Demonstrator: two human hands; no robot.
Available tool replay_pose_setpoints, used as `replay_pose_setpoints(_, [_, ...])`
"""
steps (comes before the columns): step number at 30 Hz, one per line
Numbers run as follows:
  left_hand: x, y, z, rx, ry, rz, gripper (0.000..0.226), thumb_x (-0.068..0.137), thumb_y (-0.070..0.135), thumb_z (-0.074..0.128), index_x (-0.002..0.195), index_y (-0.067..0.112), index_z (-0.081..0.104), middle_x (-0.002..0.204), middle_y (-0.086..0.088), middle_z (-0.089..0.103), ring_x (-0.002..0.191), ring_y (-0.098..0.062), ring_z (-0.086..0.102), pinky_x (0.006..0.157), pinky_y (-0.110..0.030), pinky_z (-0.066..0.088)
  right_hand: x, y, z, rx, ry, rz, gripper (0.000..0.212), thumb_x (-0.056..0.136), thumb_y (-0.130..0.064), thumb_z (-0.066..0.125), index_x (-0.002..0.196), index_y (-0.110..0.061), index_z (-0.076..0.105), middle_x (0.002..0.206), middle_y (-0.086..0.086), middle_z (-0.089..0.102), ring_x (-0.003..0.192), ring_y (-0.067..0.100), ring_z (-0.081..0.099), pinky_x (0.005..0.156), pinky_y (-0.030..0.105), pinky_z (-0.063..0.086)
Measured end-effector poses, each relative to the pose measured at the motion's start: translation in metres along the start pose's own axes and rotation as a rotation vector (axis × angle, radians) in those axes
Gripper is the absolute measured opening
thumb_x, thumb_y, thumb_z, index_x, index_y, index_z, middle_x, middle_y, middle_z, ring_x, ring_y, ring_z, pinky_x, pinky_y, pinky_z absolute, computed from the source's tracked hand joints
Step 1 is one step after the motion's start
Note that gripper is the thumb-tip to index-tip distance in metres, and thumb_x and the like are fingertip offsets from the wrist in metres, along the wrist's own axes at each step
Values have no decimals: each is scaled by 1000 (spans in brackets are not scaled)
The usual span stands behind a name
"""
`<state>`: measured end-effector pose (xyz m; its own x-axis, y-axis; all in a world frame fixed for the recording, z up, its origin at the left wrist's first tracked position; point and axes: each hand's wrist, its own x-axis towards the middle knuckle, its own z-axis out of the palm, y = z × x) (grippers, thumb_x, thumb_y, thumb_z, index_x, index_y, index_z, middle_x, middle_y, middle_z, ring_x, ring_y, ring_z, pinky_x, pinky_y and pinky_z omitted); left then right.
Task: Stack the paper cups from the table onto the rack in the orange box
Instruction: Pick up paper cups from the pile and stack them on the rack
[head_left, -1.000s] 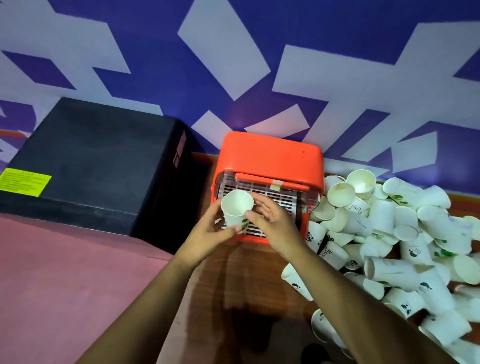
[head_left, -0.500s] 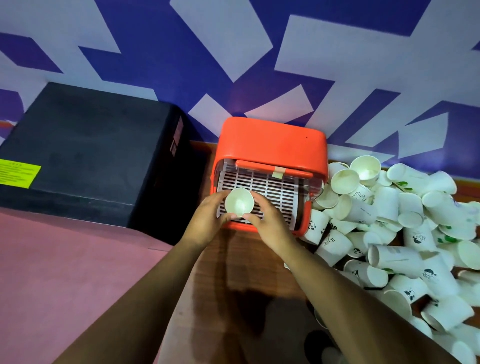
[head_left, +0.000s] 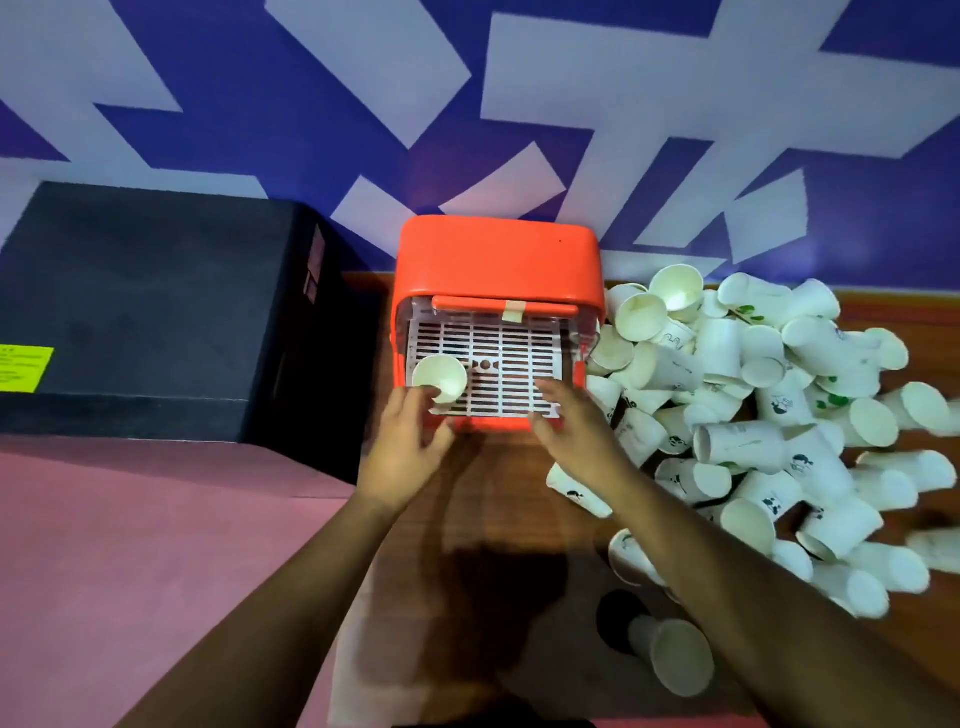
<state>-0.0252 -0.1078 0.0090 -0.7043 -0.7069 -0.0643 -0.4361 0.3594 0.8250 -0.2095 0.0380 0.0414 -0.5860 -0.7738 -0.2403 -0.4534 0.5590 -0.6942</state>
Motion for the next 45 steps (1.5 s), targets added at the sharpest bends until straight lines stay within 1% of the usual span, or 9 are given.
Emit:
replay_pose_setpoints(4, [-23, 28, 43, -68, -295, 21, 16, 90, 18, 65, 104, 19, 58, 99, -1, 58, 85, -16, 60, 79, -33, 50, -48, 46, -55, -110, 170, 131, 39, 91, -16, 63, 129, -11, 56, 128, 8, 56, 121, 21, 51, 98, 26, 37])
replay_pose_setpoints(7, [-29, 39, 85, 25, -407, 24, 37, 87, 21, 69, 121, 12, 58, 118, -6, 61, 105, -23, 61, 91, -34, 49, -74, 80, -79, -189, 235, 135, 39, 87, -12, 68, 124, -3, 59, 121, 17, 58, 118, 33, 54, 101, 41, 43])
replay_pose_setpoints(12, [-20, 38, 152, 311, -459, 236, 79, 76, 16, 79, 148, 18, 44, 152, -7, 41, 139, -28, 42, 114, -40, 39, -91, 114, -82, -318, 86, 82, 46, 87, -21, 68, 128, -4, 56, 124, 16, 55, 119, 30, 51, 100, 37, 41])
replay_pose_setpoints(18, [-16, 40, 191, 660, -574, 252, 75, 88, 22, 65, 155, 23, 32, 165, -5, 20, 152, -27, 18, 121, -46, 24, -94, 145, -62, -422, -126, 108, 59, 88, -34, 62, 138, -8, 44, 135, 14, 45, 124, 32, 44, 102, 44, 43])
replay_pose_setpoints(26, [-46, 59, 156, 131, -287, -22, 76, 75, 32, 83, 139, 28, 41, 132, 5, 46, 119, -13, 49, 94, -34, 46, -91, 144, -85, -324, -67, 25, 56, 85, -34, 67, 135, -14, 50, 130, 6, 52, 122, 24, 48, 94, 38, 47])
replay_pose_setpoints(33, [-74, 114, 131, -888, 133, -483, 47, 80, 27, 82, 117, 29, 54, 118, 1, 70, 105, -23, 69, 81, -39, 59, -84, 97, -116, 605, -87, 345, 25, 87, -25, 71, 87, -1, 62, 81, 11, 66, 80, 21, 65, 84, 41, 53])
replay_pose_setpoints(37, [-74, 136, 123, -943, 231, -495, 41, 97, 24, 63, 131, 23, 40, 127, -5, 64, 105, -23, 70, 89, -46, 59, -81, 76, -93, 1084, -259, 550, 36, 84, -9, 74, 114, -1, 56, 119, 23, 65, 105, 35, 67, 95, 52, 53])
replay_pose_setpoints(42, [-80, 132, 100, -887, 291, -457, 50, 92, 21, 71, 129, 18, 38, 129, -5, 61, 109, -22, 69, 87, -43, 60, -78, 59, -66, 838, -484, 389, 53, 79, -15, 79, 126, -24, 56, 116, -3, 71, 108, 17, 68, 92, 47, 56])
replay_pose_setpoints(45, [-76, 118, 67, -689, 389, -433, 74, 74, 50, 81, 129, 18, 42, 123, 1, 63, 114, -17, 66, 99, -52, 54, -67, 44, -54, 806, -483, 345, 59, 73, -22, 82, 125, -28, 56, 117, -4, 71, 110, 16, 66, 94, 45, 54])
